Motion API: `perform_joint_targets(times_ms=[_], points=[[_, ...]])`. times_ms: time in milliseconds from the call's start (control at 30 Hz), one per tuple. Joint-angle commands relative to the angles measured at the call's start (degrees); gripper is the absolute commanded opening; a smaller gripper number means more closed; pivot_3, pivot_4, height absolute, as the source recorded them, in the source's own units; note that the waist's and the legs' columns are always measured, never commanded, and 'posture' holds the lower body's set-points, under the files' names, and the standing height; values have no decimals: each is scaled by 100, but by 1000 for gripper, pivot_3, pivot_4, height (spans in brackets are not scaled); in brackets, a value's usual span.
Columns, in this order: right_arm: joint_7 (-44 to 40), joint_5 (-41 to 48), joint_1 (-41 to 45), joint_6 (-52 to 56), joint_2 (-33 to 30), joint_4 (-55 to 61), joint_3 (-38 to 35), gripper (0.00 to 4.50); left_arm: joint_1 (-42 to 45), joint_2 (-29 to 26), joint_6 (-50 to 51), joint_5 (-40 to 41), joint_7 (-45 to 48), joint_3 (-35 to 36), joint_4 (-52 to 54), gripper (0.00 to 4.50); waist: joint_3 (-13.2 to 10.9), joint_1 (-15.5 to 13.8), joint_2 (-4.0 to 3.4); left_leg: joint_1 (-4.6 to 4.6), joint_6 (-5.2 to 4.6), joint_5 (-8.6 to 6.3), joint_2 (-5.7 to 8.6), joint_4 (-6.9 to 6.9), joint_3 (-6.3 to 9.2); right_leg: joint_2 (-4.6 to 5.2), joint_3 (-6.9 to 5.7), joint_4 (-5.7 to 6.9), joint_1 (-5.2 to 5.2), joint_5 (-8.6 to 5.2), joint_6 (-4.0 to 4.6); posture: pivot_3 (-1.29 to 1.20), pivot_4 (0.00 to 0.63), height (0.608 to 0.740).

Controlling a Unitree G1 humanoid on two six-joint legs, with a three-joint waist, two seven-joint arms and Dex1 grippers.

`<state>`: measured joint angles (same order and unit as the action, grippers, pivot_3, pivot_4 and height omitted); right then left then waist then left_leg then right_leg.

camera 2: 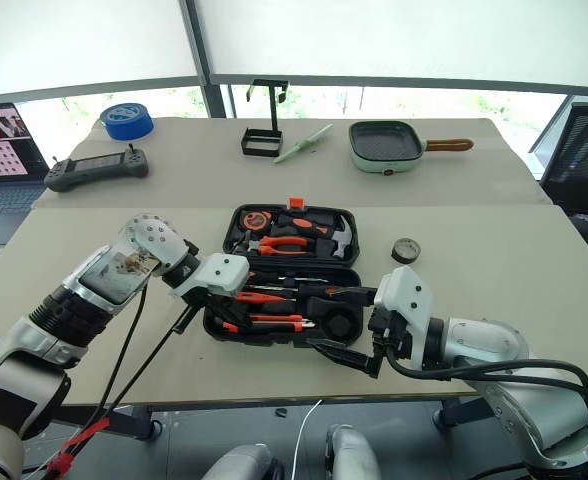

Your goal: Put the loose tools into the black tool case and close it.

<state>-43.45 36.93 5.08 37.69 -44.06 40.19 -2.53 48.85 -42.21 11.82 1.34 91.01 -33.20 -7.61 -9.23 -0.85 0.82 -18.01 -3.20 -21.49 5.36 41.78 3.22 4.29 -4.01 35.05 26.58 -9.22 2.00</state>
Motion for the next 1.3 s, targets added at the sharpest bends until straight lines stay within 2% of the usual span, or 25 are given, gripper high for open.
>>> perform_joint_targets(times_ms=[33, 133, 300, 400, 500, 600, 700, 767, 900, 1067, 1167, 1300], points=[[48, 73, 43, -24, 22, 156, -73, 4500, -166, 147, -501, -687, -448, -219, -373, 41, 12, -22, -15, 8, 0, 0, -1, 0, 0, 0, 0, -1, -8, 0, 0, 0, 150, 740], [85, 97, 44, 3, 22, 183, -90, 4500, -161, 327, -287, -482, -472, 48, -306, 41, 27, -124, -39, 39, -18, -10, 0, 0, 1, 4, 3, -6, -47, 2, -10, 0, 150, 740], [136, 87, -197, -4, -67, 230, -309, 4500, -108, 414, 866, 506, -254, 890, 146, 41, 26, -167, -38, 29, -40, -21, 0, 6, -2, -2, 8, -1, -36, 0, -24, 0, 150, 740], [149, 82, -626, 53, -195, 112, -790, 4500, -75, 444, 1699, 1519, -332, 1847, 261, 741, 25, -115, -36, 8, -38, -20, 1, 13, -3, -9, 6, 4, -8, -1, -25, 0, 150, 740], [-26, 148, -1006, 126, -425, -214, -1438, 4500, -170, 479, 2396, 2245, -725, 2679, 505, 1854, 25, -42, -36, -17, -37, -20, 11, 24, -4, -4, -2, 9, 19, 0, -25, 0, 150, 740], [-300, 97, -1128, 92, -745, -565, -1900, 4500, -245, 745, 2762, 2867, -1469, 3502, 894, 2904, 24, 2, -36, -13, -34, -20, 20, 30, -5, 6, -2, 1, 12, 0, -24, 0, 150, 740], [-556, 84, -936, 126, -1078, -1019, -2089, 4500, -351, 538, 3385, 3336, -1563, 3725, 1348, 4048, 24, 13, -36, 27, -23, -19, 14, 25, -4, 5, 4, -2, -24, 0, -23, 0, 150, 740], [-754, -23, -535, 109, -1329, -1488, -1895, 4500, -576, 307, 3389, 3528, -1286, 3693, 1662, 4391, 22, 53, -46, 51, -9, -19, 11, 6, -5, 4, 10, -1, -41, -1, -21, 0, 150, 740], [-924, -653, 709, -95, -1411, -2599, -826, 4500, -873, 105, 3204, 3568, -1259, 3550, 1904, 4391, 22, 95, -45, 65, -9, -14, 4, -10, -16, -1, 25, 2, -39, -3, -17, 0, 150, 740], [-916, -1861, 2386, -439, -873, -4335, 636, 4500, -1085, -51, 2860, 3402, -1314, 3379, 2138, 4391, 19, 74, -43, 54, -7, -10, 2, -11, -18, 1, 23, -2, -34, -3, -12, 0, 150, 740], [-846, -2508, 3133, -848, -445, -5412, 1181, 4500, -1132, -97, 2794, 3390, -1443, 3355, 2193, 4391, 18, 39, -41, 42, -8, -10, 5, -8, -19, 5, 20, -7, -26, -3, -14, 0, 150, 740], [-524, -3199, 3924, -1292, 0, -6749, 1516, 4500, -1168, -141, 2760, 3382, -1574, 3367, 2223, 4391, 16, 33, -42, 25, -8, -10, 5, -5, -15, 5, 12, -7, -12, -3, -13, 0, 150, 740]])
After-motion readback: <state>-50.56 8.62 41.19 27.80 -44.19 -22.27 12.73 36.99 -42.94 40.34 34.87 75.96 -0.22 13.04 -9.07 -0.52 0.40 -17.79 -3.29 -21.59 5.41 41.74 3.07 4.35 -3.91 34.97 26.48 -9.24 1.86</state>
